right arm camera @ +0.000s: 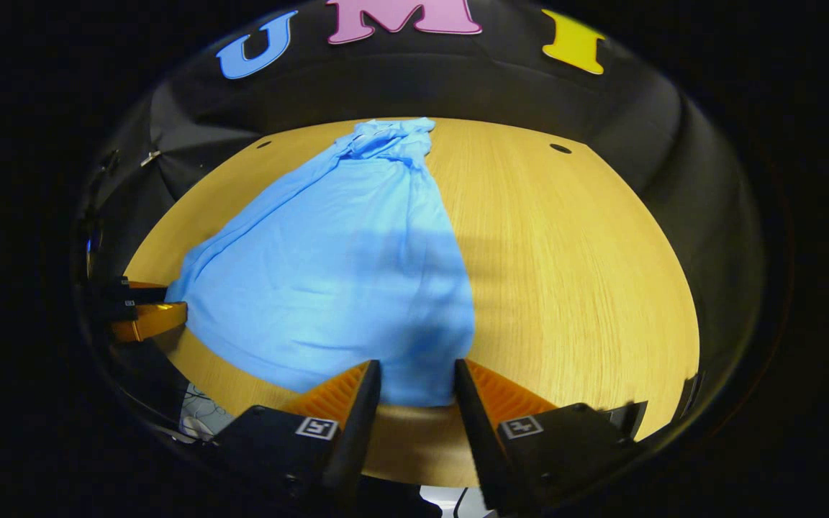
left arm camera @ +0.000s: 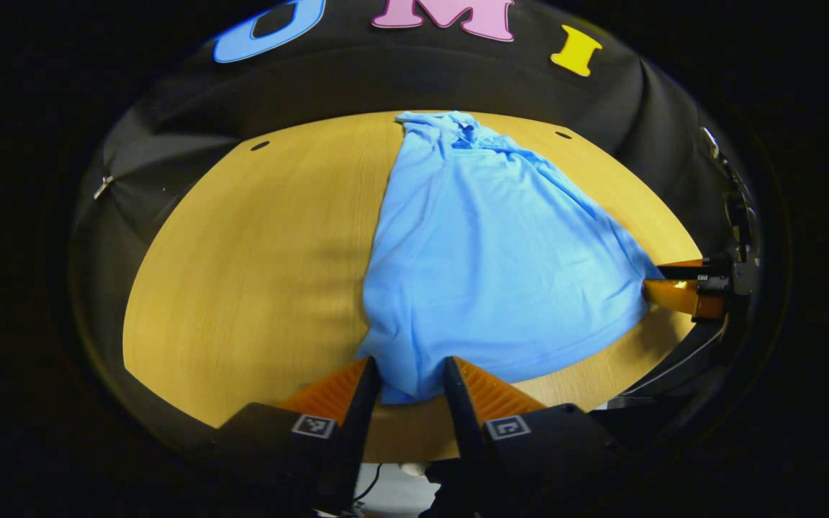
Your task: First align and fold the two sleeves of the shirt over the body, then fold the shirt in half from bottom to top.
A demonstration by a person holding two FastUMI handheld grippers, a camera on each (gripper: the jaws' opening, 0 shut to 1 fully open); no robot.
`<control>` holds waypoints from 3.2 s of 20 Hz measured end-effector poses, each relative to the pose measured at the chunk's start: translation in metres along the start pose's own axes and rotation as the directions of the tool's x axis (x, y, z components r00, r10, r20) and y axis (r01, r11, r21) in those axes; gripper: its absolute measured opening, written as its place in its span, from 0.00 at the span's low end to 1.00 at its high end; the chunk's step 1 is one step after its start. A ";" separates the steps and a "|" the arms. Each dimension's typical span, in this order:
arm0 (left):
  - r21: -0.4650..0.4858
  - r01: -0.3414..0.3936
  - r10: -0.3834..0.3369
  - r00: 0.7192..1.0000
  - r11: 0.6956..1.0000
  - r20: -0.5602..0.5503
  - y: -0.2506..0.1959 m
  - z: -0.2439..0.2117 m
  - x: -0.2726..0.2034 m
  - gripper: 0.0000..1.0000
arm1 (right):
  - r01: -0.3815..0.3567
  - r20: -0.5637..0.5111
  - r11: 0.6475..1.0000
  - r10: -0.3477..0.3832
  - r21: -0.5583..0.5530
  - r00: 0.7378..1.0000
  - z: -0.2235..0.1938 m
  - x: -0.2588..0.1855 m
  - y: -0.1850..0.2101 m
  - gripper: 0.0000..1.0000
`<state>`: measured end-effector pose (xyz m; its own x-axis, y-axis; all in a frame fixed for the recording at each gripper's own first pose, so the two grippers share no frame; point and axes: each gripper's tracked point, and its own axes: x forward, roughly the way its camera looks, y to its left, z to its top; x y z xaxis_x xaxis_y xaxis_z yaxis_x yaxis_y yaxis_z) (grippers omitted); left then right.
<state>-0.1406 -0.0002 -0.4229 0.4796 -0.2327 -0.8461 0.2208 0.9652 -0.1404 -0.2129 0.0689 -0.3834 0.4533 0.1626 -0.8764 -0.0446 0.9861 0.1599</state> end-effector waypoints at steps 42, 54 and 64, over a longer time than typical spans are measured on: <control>-0.168 -0.165 0.231 0.812 0.972 0.536 0.090 0.501 0.225 0.06 | -0.054 0.511 0.974 -0.068 0.219 0.857 0.480 0.253 -0.101 0.06; -0.163 -0.161 0.220 0.856 0.973 0.468 0.096 0.478 0.277 0.16 | 0.040 0.433 0.968 -0.148 0.248 0.889 0.465 0.309 -0.107 0.06; -0.151 -0.175 0.225 0.867 0.973 0.444 0.105 0.470 0.282 0.73 | 0.041 0.395 0.944 -0.176 0.326 0.902 0.453 0.321 -0.123 0.41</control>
<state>0.4171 -0.0204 -0.4343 0.8430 -0.0380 -0.5366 0.0029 0.9978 -0.0660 0.3416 -0.0155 -0.4790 0.7680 -0.0399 -0.6392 0.2669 0.9272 0.2628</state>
